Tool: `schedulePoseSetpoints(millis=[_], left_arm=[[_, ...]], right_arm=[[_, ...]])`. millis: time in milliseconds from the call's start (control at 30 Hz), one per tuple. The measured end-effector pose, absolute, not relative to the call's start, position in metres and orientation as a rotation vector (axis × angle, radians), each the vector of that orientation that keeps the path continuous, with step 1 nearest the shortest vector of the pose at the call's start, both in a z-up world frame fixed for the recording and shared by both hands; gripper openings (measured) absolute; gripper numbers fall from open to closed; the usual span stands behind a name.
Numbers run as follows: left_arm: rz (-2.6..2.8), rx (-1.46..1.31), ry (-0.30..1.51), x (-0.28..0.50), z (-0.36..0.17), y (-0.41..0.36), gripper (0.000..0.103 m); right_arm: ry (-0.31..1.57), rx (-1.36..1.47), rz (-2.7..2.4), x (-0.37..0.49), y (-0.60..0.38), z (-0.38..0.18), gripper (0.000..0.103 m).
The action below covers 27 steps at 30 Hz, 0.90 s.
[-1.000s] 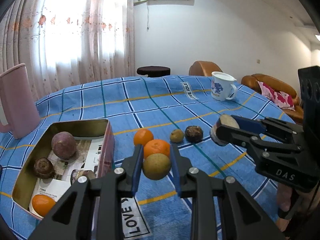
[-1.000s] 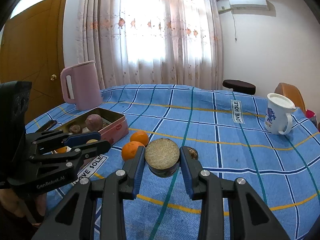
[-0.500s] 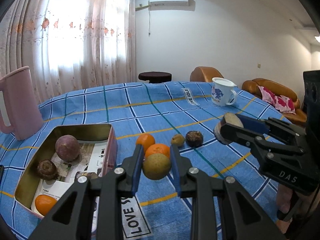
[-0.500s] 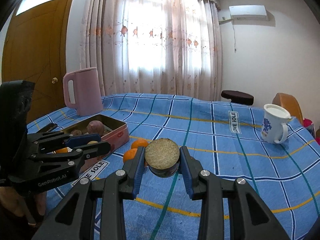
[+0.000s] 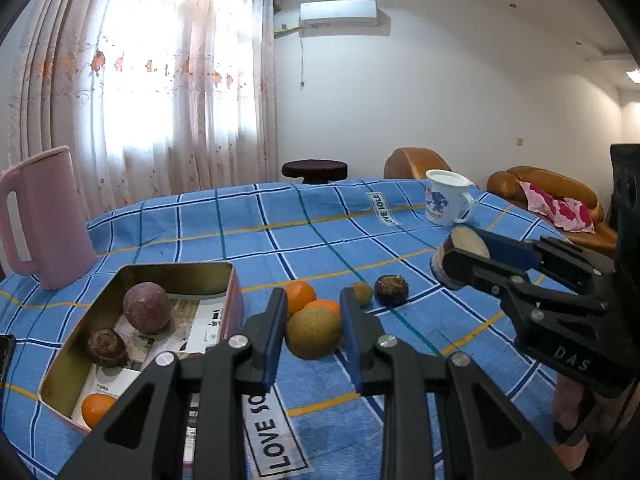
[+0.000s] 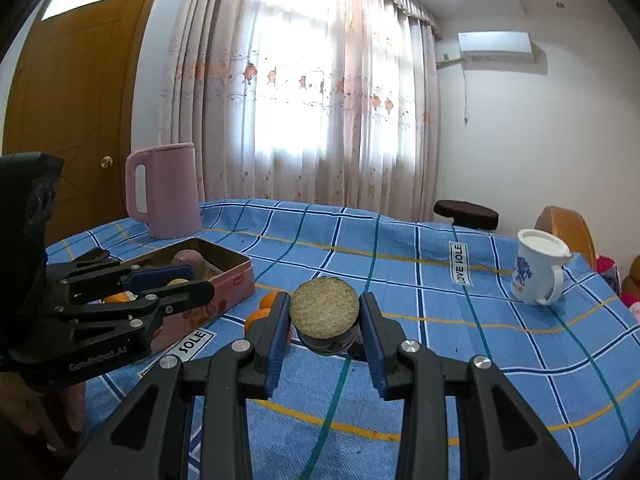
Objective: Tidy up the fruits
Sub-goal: 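Carry the kiwi in the left gripper while the right carries the can over the tin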
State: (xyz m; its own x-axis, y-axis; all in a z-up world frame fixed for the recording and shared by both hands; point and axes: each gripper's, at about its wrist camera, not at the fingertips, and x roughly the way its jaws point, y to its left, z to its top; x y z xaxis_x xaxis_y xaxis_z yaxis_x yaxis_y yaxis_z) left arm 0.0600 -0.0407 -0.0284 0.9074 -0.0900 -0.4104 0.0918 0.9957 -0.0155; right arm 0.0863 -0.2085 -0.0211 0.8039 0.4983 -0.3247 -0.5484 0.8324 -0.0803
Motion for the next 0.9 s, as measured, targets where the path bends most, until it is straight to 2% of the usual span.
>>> schedulePoseSetpoints(millis=[367,633,900], left_arm=[[-0.055,-0.050,0.434,0.060,-0.024,-0.006,0.028],[0.023,-0.132,0.447,0.058,-0.020,0.051,0.028],[0.125,-0.184,0.502,0.061,-0.028,0.108,0.028]], right_arm=[[0.327,-0.207,0.643,0.094,-0.167,-0.010,0.036],[0.368,-0.211,0.766,0.101,-0.116,-0.001,0.037],[0.445,-0.264,0.869,0.106,-0.049,-0.017,0.037]])
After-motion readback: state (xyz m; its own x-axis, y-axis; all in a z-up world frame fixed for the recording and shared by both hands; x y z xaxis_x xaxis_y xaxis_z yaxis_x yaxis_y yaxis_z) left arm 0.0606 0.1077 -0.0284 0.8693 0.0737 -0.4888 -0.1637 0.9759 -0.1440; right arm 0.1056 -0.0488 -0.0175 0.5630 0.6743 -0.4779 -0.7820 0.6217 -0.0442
